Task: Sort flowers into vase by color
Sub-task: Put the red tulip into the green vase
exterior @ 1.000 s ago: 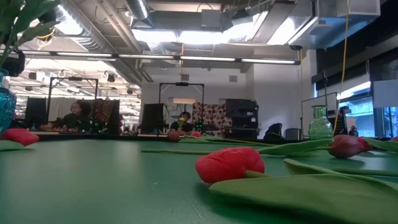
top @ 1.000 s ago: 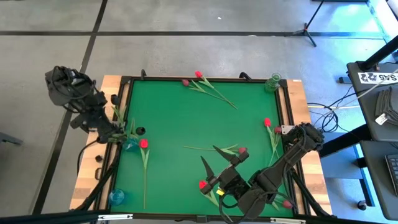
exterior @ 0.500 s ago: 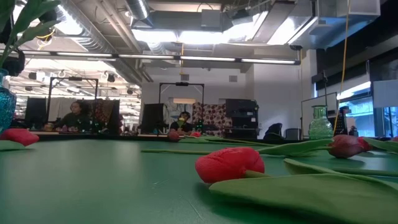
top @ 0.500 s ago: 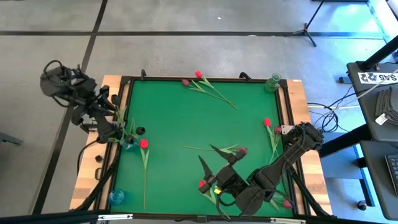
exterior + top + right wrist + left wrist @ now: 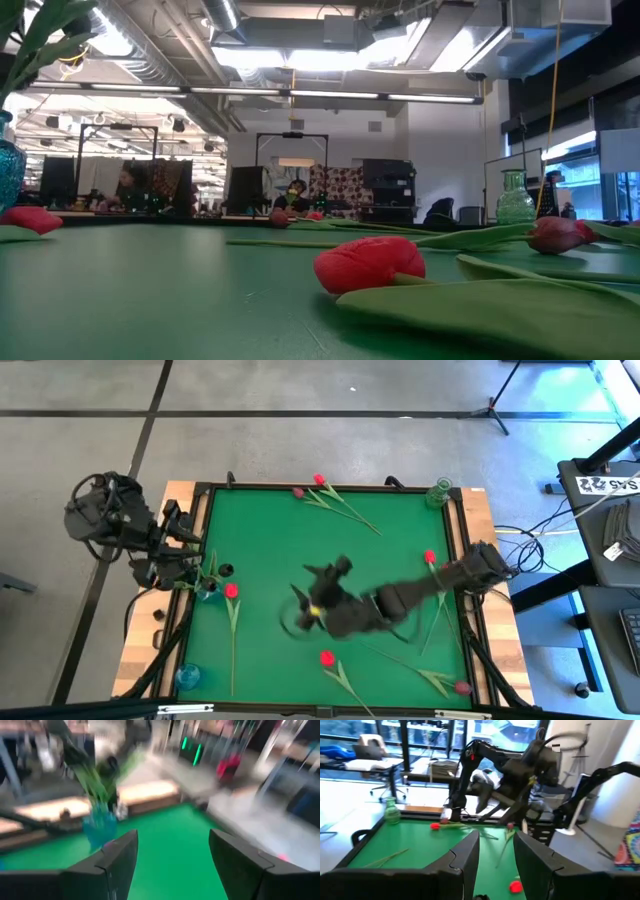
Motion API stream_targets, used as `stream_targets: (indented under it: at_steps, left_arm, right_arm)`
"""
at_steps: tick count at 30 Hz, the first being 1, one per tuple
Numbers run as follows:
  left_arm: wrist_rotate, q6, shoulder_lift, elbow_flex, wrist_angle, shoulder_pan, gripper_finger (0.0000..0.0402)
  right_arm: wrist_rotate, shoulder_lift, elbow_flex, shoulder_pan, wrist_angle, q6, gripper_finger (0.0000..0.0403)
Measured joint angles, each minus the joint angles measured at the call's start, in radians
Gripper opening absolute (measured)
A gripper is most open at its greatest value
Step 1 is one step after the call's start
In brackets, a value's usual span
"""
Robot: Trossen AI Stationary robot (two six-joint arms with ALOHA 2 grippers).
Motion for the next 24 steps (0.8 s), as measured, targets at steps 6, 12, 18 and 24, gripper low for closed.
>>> stream_targets:
  at_steps: [6, 12, 18, 24]
  left_arm:
    - [-0.189, 0.011, 0.0, -0.001, -0.014, 0.025, 0.0118]
    - [-0.197, 0.004, -0.071, -0.001, -0.05, 0.067, 0.0118]
    - [-0.2, -0.048, -0.098, -0.056, -0.092, 0.068, 0.0118]
    - [-0.204, -0.116, -0.101, -0.102, -0.063, 0.068, 0.0118]
  right_arm:
    - [-0.168, 0.0, 0.0, -0.206, -0.298, 0.163, 0.0245]
    - [-0.404, 0.022, 0.001, -0.485, -0.389, 0.149, 0.0245]
    - [-0.675, 0.127, 0.0, -0.74, -0.329, 0.052, 0.0245]
    - [-0.823, 0.213, -0.002, -0.92, -0.333, 0.05, 0.0245]
